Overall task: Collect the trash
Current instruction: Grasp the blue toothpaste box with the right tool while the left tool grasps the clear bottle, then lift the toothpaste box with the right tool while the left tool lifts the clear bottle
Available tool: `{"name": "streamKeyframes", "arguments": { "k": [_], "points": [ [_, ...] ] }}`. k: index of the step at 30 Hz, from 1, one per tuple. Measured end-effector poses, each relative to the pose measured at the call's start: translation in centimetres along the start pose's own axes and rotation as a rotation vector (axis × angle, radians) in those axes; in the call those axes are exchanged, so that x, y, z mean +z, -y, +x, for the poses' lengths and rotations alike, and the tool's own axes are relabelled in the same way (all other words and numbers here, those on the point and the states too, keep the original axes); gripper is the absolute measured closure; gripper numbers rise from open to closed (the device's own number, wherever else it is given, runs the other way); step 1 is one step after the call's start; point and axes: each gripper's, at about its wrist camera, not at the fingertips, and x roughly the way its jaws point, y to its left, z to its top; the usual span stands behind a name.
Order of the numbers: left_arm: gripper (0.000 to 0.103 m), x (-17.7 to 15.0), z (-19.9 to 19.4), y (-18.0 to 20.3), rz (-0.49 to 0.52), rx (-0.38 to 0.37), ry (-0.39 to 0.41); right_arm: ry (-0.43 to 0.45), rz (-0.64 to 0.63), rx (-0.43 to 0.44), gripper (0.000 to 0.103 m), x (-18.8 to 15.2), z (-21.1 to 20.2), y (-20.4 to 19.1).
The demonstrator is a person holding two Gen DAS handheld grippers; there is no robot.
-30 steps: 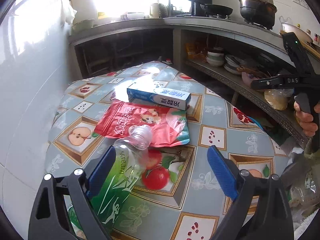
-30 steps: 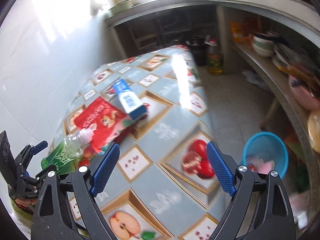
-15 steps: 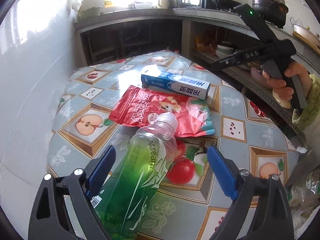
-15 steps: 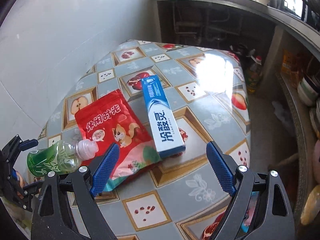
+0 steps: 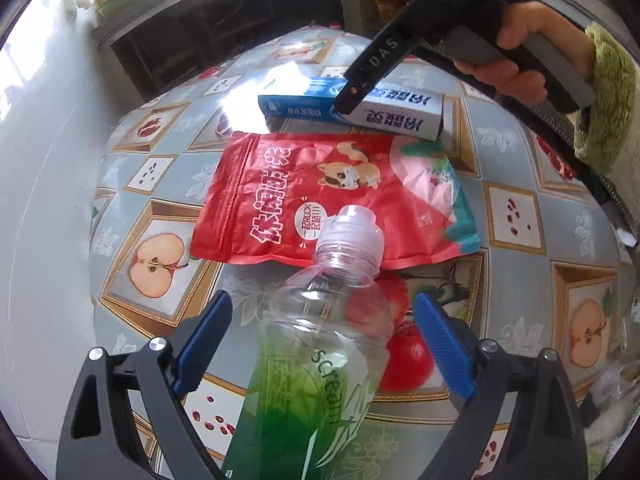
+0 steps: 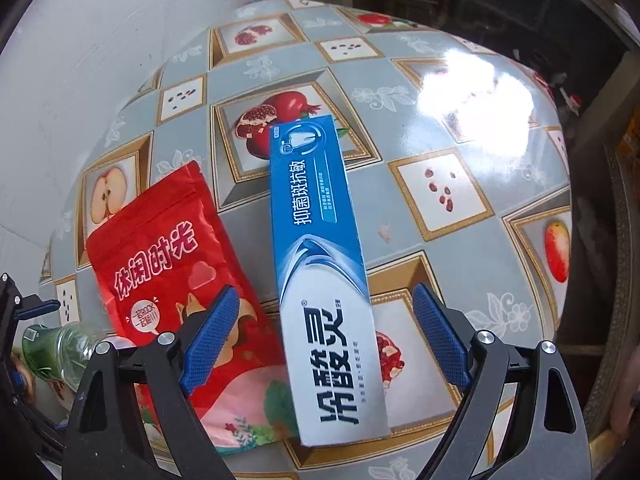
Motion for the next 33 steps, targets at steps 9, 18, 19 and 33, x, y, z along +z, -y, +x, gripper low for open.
{"name": "streamKeyframes", "arguments": {
  "k": [9,18,19,33],
  "points": [
    [0.032,-0.2,1.6,0.4,-0.003,0.035,-0.061,-0.037,0.071,-0.007,0.047,0.6,2.1,0.4],
    [0.033,-0.7,1.2,-0.7,-0.089,-0.013,-0.046,0.03,0.13,-0.019,0.056,-1.3,-0.4,1.5],
    [0.033,-1.0,0.8,-0.9,-0.113,-0.022,-0.035,0.042,0.14,-0.017,0.056,-1.8,-1.0,1.7],
    [0.033,-3.9,-4.2,-2.8,-0.416,-0.237,0.117,0.189,0.293,0.066,0.056,-13.1,-9.5,2.7]
  ]
}}
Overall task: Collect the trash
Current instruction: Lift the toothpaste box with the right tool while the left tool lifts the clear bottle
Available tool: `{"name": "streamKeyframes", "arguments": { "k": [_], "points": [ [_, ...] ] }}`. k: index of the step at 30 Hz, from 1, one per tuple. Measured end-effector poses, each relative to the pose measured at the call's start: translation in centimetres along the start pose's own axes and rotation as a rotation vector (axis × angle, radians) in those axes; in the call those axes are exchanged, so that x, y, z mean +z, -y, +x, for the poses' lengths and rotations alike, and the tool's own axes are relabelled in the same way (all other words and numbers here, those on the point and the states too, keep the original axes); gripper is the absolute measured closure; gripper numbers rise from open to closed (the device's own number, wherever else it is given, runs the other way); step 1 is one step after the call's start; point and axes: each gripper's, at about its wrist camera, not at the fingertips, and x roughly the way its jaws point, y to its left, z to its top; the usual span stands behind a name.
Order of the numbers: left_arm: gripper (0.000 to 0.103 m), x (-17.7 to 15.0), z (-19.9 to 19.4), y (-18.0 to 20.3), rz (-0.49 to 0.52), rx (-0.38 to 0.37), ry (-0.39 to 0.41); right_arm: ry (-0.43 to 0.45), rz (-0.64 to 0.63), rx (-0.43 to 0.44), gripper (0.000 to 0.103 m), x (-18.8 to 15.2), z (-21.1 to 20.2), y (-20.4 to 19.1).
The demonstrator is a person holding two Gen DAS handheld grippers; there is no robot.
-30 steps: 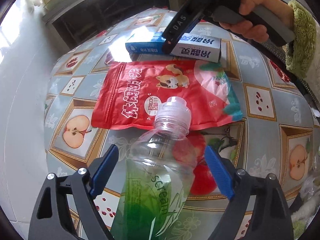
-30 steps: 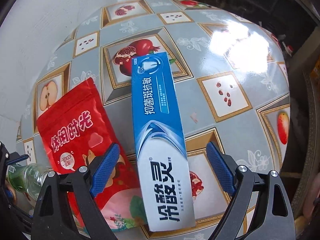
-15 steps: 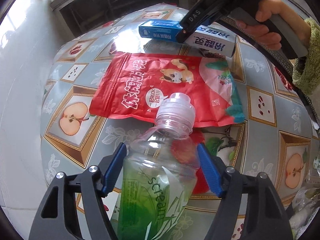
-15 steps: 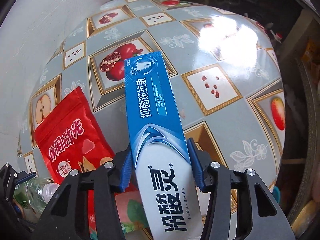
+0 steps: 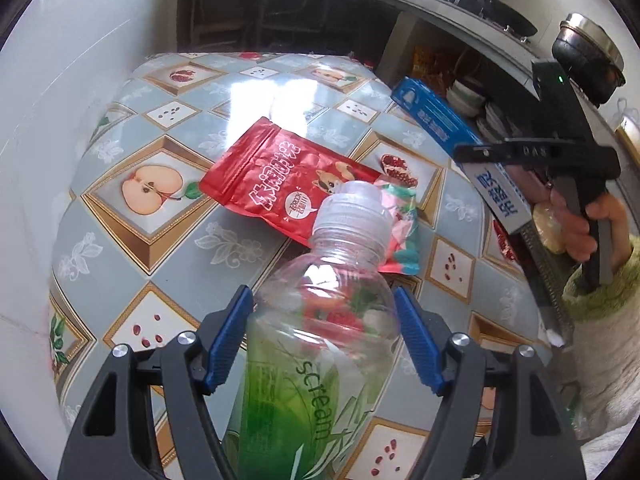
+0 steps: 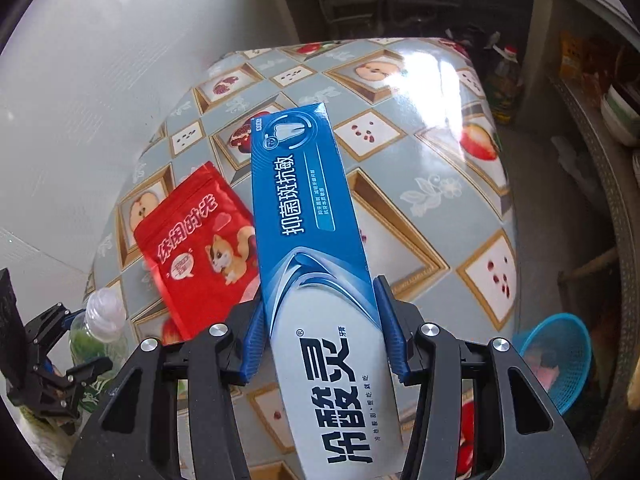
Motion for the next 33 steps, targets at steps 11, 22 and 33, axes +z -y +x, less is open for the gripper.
{"name": "streamKeyframes", "arguments": {
  "k": [11,22,33],
  "points": [
    [0.033,-1.3,-0.1,0.5,-0.129,-0.161,0.004,-0.085,-0.001,-0.082,0.056,-8.3,-0.9,-1.1],
    [0.032,-2.3,3.8,1.4,-0.136,-0.111,-0.151,-0.177,-0.095,-0.214,0.055,-11.0,1.3,-2.2],
    [0.026,-1.9,5.1,2.0,-0.077,-0.07,-0.241,-0.167,-0.135,-0.227,0.044,-11.5,1.5,-2.8]
  ]
}}
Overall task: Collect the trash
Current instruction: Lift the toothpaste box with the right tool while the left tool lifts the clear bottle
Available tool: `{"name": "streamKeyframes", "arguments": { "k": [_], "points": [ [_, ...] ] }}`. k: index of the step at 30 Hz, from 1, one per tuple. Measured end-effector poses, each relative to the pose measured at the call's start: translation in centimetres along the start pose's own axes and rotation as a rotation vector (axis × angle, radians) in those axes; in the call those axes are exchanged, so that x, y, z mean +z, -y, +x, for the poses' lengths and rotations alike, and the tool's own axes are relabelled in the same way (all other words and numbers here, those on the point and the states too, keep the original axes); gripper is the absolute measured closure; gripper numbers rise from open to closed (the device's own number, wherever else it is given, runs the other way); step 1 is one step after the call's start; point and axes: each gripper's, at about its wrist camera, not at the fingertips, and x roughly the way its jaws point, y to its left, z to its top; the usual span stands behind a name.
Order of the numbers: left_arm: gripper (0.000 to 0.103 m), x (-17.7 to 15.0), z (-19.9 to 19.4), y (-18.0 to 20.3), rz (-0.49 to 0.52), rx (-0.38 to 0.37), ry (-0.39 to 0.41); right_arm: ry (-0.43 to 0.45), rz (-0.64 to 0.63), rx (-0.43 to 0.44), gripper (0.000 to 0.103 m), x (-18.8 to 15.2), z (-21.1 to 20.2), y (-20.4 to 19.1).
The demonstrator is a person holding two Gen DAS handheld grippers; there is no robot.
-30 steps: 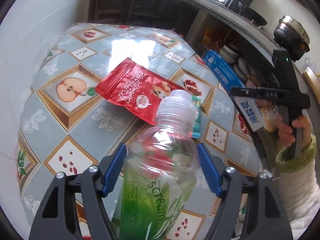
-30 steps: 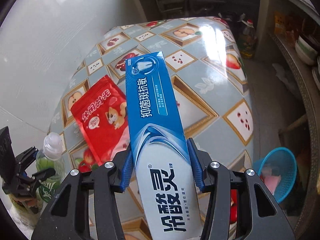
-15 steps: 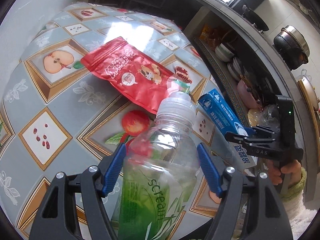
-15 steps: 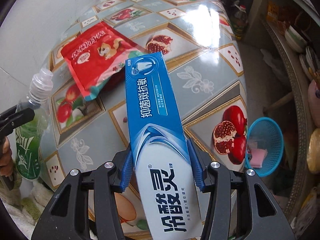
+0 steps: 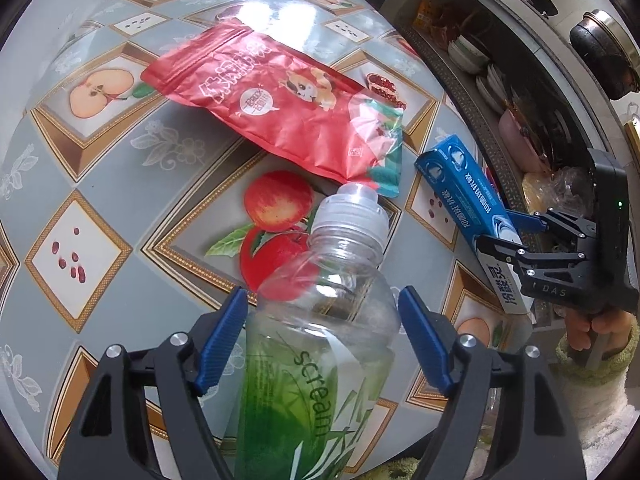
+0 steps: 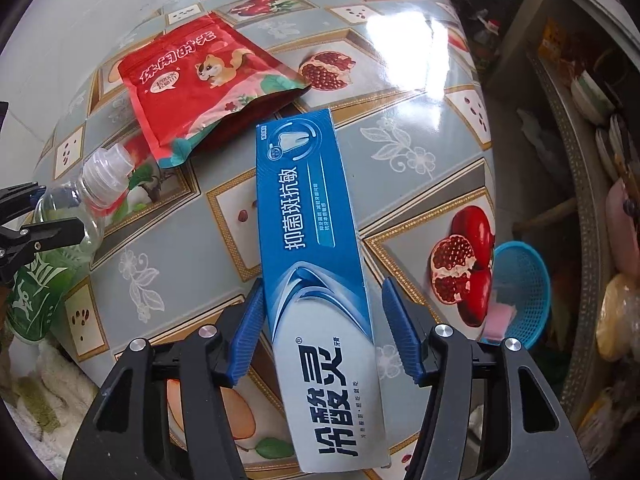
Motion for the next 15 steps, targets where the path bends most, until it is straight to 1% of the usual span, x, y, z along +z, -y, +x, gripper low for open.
{"name": "streamKeyframes", "arguments": {
  "k": [4,8,12,15],
  "points": [
    [0.023,0.3,0.0,0.1,-0.003,-0.007,-0.019,0.015,-0.005,0.009,0.04,0.2,-0.4,-0.1],
    [0.021,0.5,-0.3,-0.1,-0.001,-0.005,-0.031,0.027,-0.006,0.019,0.039,0.3,-0.7,0.0],
    [0.018,0.9,-1.0,-0.2,0.028,0.01,-0.032,0.032,-0.004,0.027,0.039,0.4,-0.7,0.1],
    [0.017,0.9,-1.0,0.3,0.089,0.008,-0.062,0.032,-0.004,0.033,0.039,0.5,-0.5,0.2]
  ]
}}
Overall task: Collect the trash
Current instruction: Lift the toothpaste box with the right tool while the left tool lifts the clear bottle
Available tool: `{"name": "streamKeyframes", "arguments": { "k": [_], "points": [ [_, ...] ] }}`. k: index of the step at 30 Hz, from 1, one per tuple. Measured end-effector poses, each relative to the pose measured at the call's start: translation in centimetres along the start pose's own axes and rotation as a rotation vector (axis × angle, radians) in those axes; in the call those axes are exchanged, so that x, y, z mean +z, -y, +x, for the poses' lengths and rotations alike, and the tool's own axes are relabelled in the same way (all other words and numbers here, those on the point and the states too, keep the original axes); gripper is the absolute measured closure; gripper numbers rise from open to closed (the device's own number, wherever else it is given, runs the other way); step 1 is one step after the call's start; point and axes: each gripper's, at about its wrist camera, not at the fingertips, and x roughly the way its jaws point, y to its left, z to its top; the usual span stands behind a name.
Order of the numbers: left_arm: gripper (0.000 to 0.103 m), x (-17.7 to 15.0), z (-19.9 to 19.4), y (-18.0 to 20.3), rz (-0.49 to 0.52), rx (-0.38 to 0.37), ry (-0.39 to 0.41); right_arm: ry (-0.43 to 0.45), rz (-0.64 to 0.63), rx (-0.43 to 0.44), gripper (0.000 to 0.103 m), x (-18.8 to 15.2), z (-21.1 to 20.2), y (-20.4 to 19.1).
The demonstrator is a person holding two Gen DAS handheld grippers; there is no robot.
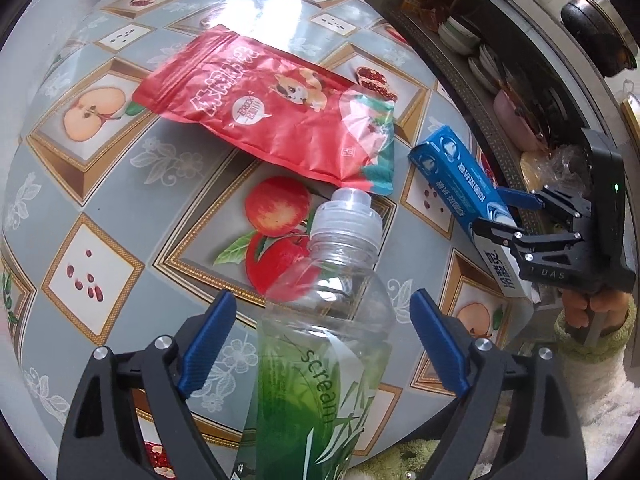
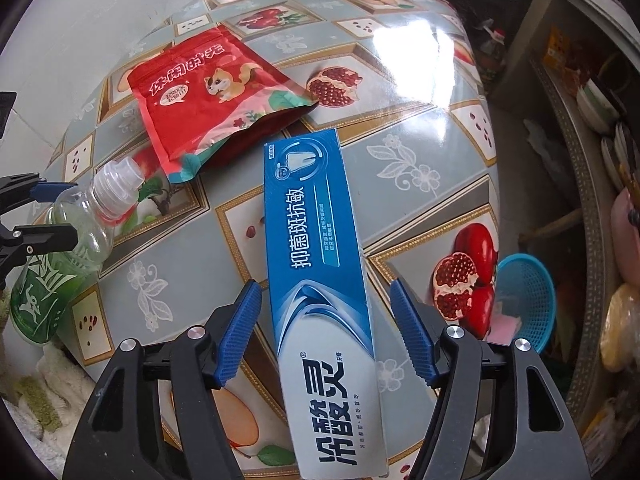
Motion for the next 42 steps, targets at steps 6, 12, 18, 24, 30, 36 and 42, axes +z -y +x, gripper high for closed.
{"name": "streamKeyframes", "arguments": {
  "k": [6,12,18,24,30,36,42],
  "points": [
    [0.017,0.7,1.6,0.9,0.098,0.022,-0.073,0.003,0.001,0.014,0.039,0.4,0.5,0.2],
    [0.024,1.3,3.0,1.7,0.167,0.085,-0.125,0.005,-0.004,0.018,0.039,0.7,0.8,0.1],
    [0.035,0.9,3.0,2.0,0.166,0.116,-0.113,0.007,0.001,0.014,0.039,1.1,0.9,0.3],
    [0.035,0.7,0.7,1.6,0.107,0.086,-0.008,0.005,0.014,0.016,0.039,1.7,1.0,1.1],
    [0.035,0.1,-2.5,1.6,0.047,0.067,0.141,-0.006,0.026,0.002,0.039,2.3,1.5,1.1],
    [0.035,-0.6,-4.3,3.1,0.055,0.102,0.266,-0.015,0.037,-0.021,0.041,2.8,2.2,0.9],
    [0.035,-0.4,-5.0,4.1,0.048,0.106,0.331,-0.022,0.062,-0.037,0.057,3.1,2.7,0.8]
  ]
}}
